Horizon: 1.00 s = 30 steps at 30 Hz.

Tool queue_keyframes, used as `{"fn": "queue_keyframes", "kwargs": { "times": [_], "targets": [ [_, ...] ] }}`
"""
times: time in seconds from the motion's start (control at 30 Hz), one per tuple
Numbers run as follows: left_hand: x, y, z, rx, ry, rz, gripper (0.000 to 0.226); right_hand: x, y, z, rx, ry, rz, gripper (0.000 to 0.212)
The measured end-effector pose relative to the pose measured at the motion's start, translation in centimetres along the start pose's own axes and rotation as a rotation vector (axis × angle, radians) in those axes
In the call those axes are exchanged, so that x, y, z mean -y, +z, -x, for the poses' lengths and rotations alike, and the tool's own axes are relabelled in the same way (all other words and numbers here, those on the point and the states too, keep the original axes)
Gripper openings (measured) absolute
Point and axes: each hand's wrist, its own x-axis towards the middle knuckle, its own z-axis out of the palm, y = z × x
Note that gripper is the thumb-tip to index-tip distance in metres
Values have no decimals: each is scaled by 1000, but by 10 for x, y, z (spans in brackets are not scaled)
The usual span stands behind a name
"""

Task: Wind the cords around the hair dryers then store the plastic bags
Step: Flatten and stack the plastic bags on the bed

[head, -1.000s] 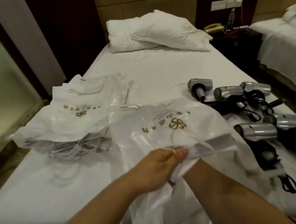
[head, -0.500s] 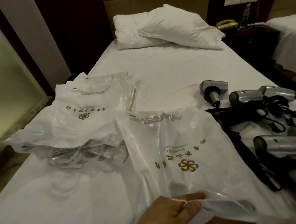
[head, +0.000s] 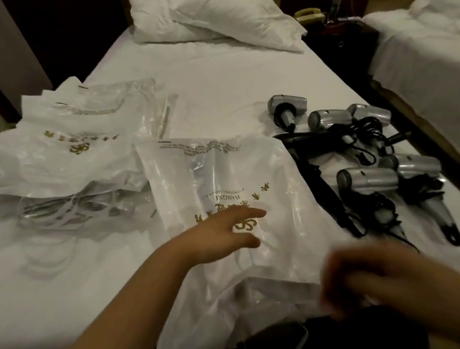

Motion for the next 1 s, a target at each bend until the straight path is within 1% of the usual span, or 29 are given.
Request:
{"fn": "queue_keyframes", "kwargs": {
  "times": [0.03, 0.07, 0.1, 0.13, 0.17, 0.23, 0.27, 0.3, 0.37, 0.43, 0.53, 0.57, 0.63, 0.7, 0.77, 0.8, 0.83, 0.87, 0.9, 0.93, 0.97, 1.0],
  "targets": [
    [0, 4, -8, 32, -7, 108, 47, -2, 0, -19, -258, -77, -32, 31],
    [1, 8, -16, 31, -20, 269, 41, -5, 2, -45, -465, -161, 38, 25],
    [6, 12, -23, -27, -16, 378, 38, -8, 9, -75, -564, -160, 192, 23],
    [15, 14, -30, -117, -33, 352, 41, -12, 16, -106, -576, -125, 353, 30],
    [26, 15, -34, -176, -77, 158, 47, -28, 22, -133, -513, -68, 510, 38],
    [58, 20, -39, -165, -234, -350, 58, -74, 31, -167, -329, 127, 777, 46],
    [74, 22, -37, -148, -269, -500, 61, -96, 34, -169, -265, 216, 853, 48],
    [87, 23, -32, -137, -292, -568, 65, -115, 37, -167, -232, 273, 868, 50],
    [102, 28, -22, -168, -316, -597, 73, -141, 43, -160, -241, 325, 828, 53],
    [110, 38, -17, -227, -362, -629, 76, -147, 44, -154, -268, 334, 817, 54],
    [107, 52, -21, -309, -486, -542, 75, -137, 41, -158, -248, 353, 812, 55],
    [105, 54, -25, -329, -482, -524, 75, -130, 42, -162, -264, 337, 804, 55],
    [97, 55, -30, -365, -407, -523, 77, -116, 45, -169, -329, 236, 787, 55],
    [94, 52, -35, -339, -366, -523, 77, -111, 46, -175, -338, 154, 785, 55],
    [101, 44, -40, -228, -436, -485, 78, -115, 43, -178, -293, 194, 779, 52],
    [103, 37, -41, -216, -473, -442, 77, -118, 39, -178, -334, 220, 767, 51],
    [103, 31, -39, -281, -474, -379, 72, -121, 33, -176, -432, 239, 739, 50],
    [101, 25, -36, -433, -446, -303, 63, -121, 27, -174, -558, 250, 688, 50],
    [97, 22, -31, -627, -420, -234, 56, -121, 20, -173, -679, 262, 601, 52],
    [88, 21, -24, -813, -428, -173, 60, -121, 13, -173, -771, 275, 496, 55],
    [84, 22, -18, -959, -465, -105, 72, -122, 5, -176, -826, 300, 383, 59],
    [81, 23, -13, -1045, -529, -16, 84, -122, -4, -180, -846, 337, 257, 64]
  ]
}}
